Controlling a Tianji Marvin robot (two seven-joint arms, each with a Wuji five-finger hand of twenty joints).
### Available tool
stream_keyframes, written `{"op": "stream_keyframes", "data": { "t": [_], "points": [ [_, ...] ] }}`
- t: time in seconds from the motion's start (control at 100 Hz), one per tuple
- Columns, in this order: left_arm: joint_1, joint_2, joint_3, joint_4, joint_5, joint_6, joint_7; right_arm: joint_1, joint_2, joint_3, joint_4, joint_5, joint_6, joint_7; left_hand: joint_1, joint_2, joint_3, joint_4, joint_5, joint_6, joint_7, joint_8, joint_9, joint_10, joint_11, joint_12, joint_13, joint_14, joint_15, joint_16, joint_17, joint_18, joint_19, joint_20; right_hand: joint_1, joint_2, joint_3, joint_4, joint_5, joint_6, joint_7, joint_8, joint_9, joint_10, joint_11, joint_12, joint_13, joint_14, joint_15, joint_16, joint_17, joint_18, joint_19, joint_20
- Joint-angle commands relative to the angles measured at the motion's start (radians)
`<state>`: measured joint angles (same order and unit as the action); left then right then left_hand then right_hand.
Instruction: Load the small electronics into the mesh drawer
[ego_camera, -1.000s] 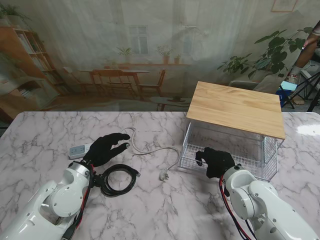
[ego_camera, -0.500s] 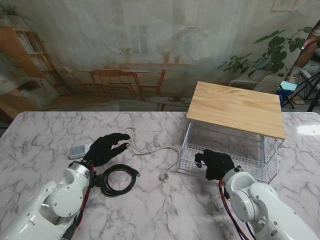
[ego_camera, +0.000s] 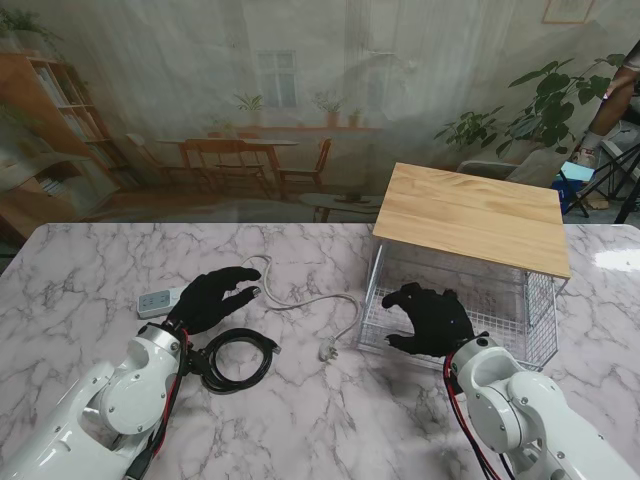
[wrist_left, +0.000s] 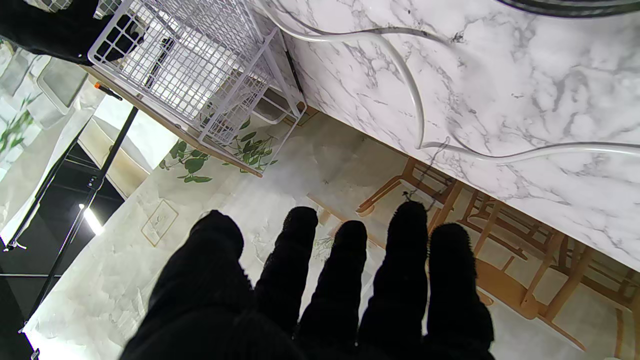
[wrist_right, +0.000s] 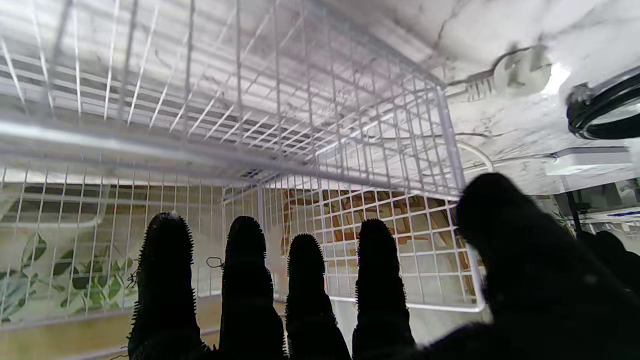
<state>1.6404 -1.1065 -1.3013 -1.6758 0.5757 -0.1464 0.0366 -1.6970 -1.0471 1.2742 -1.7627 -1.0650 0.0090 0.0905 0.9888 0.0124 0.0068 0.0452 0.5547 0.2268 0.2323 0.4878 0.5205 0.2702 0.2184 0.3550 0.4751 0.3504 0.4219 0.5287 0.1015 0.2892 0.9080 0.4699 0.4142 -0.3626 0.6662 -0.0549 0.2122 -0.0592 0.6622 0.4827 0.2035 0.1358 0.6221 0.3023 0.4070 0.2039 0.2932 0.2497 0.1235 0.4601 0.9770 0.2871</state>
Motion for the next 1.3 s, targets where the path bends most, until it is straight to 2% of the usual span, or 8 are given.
{"op": "stream_keyframes", "data": {
  "t": [0.0, 0.12, 0.26, 0.48, 0.63, 0.95, 1.09, 1.29],
  "points": [
    [-0.001, -0.001, 0.003, 0.002, -0.002, 0.000, -0.015, -0.012, -0.002, 0.014, -0.020, -0.021, -0.001, -0.004, -0.010, 0.048, -0.021, -0.018, 0.008, -0.014, 0.007, 0.007, -0.029, -0.018, 0.010, -0.001, -0.019, -0.007, -0.018, 0.006, -0.016, 0.003, -0.014, -0.001, -0.042, 0.039, -0.026, 0.011, -0.023, 0.025, -0.021, -0.022, -0.034, 0.007, -0.033, -0.015, -0.027, -0.003, -0.079, -0.022, -0.034, -0.012, -0.020, -0.022],
    [-0.001, -0.001, 0.002, 0.002, -0.003, -0.001, -0.015, -0.040, -0.011, 0.054, -0.083, -0.019, -0.022, -0.057, -0.009, 0.049, -0.020, -0.018, 0.008, -0.014, 0.007, 0.007, -0.027, -0.018, 0.011, -0.001, -0.019, -0.007, -0.019, 0.006, -0.016, 0.003, -0.014, -0.001, -0.036, 0.057, -0.064, 0.015, -0.001, 0.017, -0.037, -0.034, 0.001, 0.002, -0.024, -0.011, -0.013, -0.013, -0.091, -0.026, -0.043, -0.036, -0.027, -0.023],
    [-0.001, -0.001, 0.000, 0.001, -0.002, -0.002, -0.011, -0.062, -0.025, 0.096, -0.121, 0.054, -0.082, -0.122, -0.011, 0.049, -0.021, -0.018, 0.009, -0.013, 0.007, 0.007, -0.028, -0.019, 0.010, -0.001, -0.020, -0.008, -0.020, 0.005, -0.016, 0.003, -0.014, -0.001, -0.022, 0.091, -0.109, 0.019, 0.068, -0.010, -0.052, -0.040, 0.078, -0.020, -0.072, -0.025, 0.038, -0.028, -0.094, -0.019, -0.029, -0.047, -0.028, -0.010],
    [0.002, -0.002, -0.005, -0.001, -0.005, -0.005, -0.010, -0.080, -0.065, 0.068, -0.087, 0.138, -0.037, -0.353, -0.010, 0.049, -0.021, -0.018, 0.010, -0.012, 0.008, 0.007, -0.026, -0.018, 0.011, -0.001, -0.020, -0.008, -0.020, 0.005, -0.017, 0.003, -0.015, -0.002, -0.010, 0.089, -0.127, 0.021, 0.142, -0.021, -0.063, -0.047, 0.136, -0.032, -0.095, -0.027, 0.058, -0.034, -0.106, -0.020, -0.026, -0.051, -0.033, -0.004],
    [0.003, -0.002, -0.006, -0.001, -0.007, -0.005, -0.011, -0.091, -0.074, 0.057, -0.035, 0.138, -0.047, -0.438, -0.009, 0.049, -0.020, -0.018, 0.011, -0.013, 0.008, 0.007, -0.024, -0.018, 0.011, 0.000, -0.021, -0.008, -0.021, 0.005, -0.017, 0.002, -0.016, -0.002, -0.010, 0.088, -0.130, 0.021, 0.162, -0.029, -0.066, -0.047, 0.159, -0.038, -0.112, -0.032, 0.065, -0.044, -0.114, -0.022, -0.024, -0.051, -0.033, -0.002],
    [-0.016, 0.001, -0.021, 0.017, 0.028, 0.011, -0.007, -0.091, -0.085, 0.061, -0.007, 0.258, -0.117, -0.413, -0.008, 0.049, -0.021, -0.018, 0.006, -0.016, 0.007, 0.007, -0.033, -0.023, 0.008, -0.002, -0.037, -0.017, -0.033, -0.001, -0.019, -0.003, -0.020, -0.003, 0.000, 0.089, -0.132, 0.023, 0.181, -0.008, -0.065, -0.045, 0.174, -0.026, -0.110, -0.024, 0.080, -0.041, -0.122, -0.025, 0.014, -0.083, -0.037, -0.005],
    [-0.044, 0.022, -0.074, 0.045, 0.125, -0.011, -0.062, -0.098, -0.085, 0.066, -0.012, 0.270, -0.118, -0.402, -0.012, 0.051, -0.022, -0.019, -0.005, -0.024, 0.003, 0.006, -0.049, -0.025, 0.004, -0.003, -0.045, -0.037, -0.040, -0.005, -0.018, -0.011, -0.022, -0.005, -0.002, 0.089, -0.128, 0.022, 0.184, -0.005, -0.066, -0.045, 0.171, -0.021, -0.108, -0.022, 0.075, -0.040, -0.120, -0.026, 0.013, -0.092, -0.036, -0.007],
    [-0.083, 0.032, -0.157, 0.143, 0.207, -0.032, -0.051, -0.106, -0.088, 0.069, -0.017, 0.283, -0.119, -0.409, -0.011, 0.052, -0.020, -0.018, -0.009, -0.024, 0.005, 0.007, -0.058, -0.026, 0.006, -0.003, -0.054, -0.040, -0.047, -0.009, -0.022, -0.014, -0.026, -0.006, 0.003, 0.100, -0.125, 0.022, 0.194, -0.003, -0.066, -0.046, 0.173, -0.018, -0.109, -0.021, 0.072, -0.037, -0.117, -0.027, 0.012, -0.095, -0.034, -0.008]
  ]
}}
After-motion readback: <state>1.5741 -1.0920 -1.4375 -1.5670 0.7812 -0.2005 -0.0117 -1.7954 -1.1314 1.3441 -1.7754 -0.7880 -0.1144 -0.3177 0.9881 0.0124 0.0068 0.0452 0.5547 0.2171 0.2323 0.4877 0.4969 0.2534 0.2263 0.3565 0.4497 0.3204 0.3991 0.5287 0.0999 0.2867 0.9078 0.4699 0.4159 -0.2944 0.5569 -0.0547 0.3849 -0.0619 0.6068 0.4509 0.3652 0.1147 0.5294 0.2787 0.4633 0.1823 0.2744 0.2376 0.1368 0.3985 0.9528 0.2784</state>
